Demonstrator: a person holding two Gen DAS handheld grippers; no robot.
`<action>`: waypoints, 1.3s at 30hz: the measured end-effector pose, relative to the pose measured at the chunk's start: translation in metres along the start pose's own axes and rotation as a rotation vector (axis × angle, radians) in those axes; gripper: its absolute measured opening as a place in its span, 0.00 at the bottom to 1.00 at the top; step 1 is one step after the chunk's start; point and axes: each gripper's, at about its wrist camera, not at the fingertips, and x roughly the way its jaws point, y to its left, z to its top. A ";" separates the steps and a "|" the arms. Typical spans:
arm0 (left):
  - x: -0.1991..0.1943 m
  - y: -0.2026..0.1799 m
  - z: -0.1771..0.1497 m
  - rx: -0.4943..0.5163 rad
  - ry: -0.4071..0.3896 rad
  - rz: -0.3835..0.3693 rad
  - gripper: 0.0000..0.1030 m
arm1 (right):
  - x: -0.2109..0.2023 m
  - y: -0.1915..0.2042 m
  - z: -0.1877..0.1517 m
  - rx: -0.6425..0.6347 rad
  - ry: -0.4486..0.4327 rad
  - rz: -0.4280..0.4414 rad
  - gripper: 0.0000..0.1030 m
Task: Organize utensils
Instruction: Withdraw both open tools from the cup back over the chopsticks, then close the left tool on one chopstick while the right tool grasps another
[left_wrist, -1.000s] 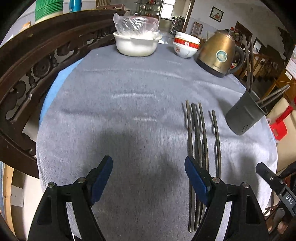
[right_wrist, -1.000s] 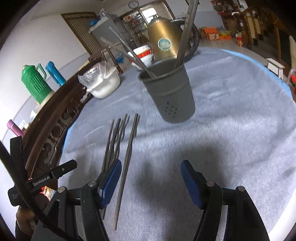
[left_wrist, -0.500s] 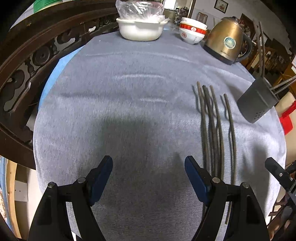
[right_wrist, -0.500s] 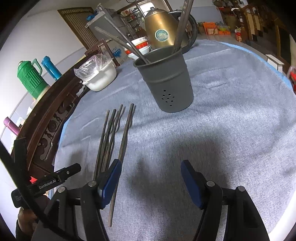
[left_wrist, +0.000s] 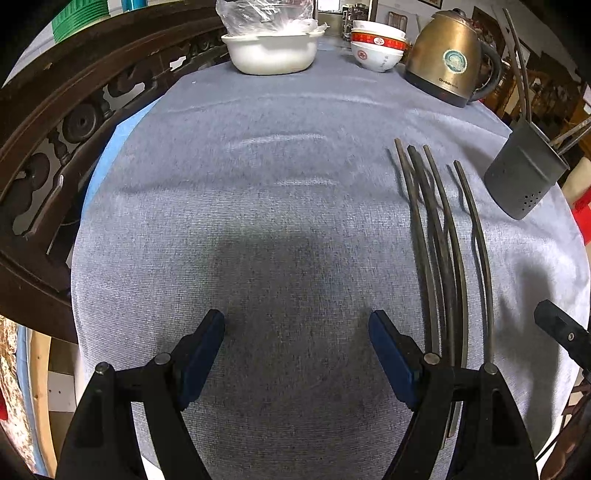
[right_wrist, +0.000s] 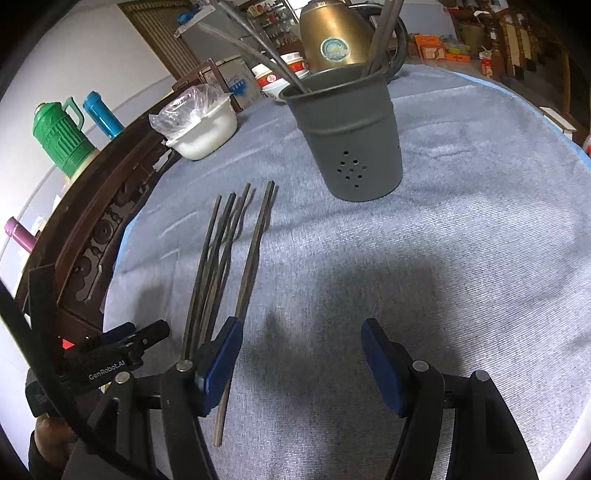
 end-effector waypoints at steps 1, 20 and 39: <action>-0.001 0.000 -0.001 0.001 0.000 0.000 0.78 | 0.001 0.000 0.000 -0.001 0.003 0.000 0.68; -0.001 0.007 0.000 -0.010 0.010 -0.026 0.78 | 0.045 0.040 0.056 -0.059 0.128 0.006 0.48; 0.005 -0.012 0.056 -0.054 0.136 -0.169 0.78 | 0.066 0.027 0.070 -0.196 0.298 -0.071 0.09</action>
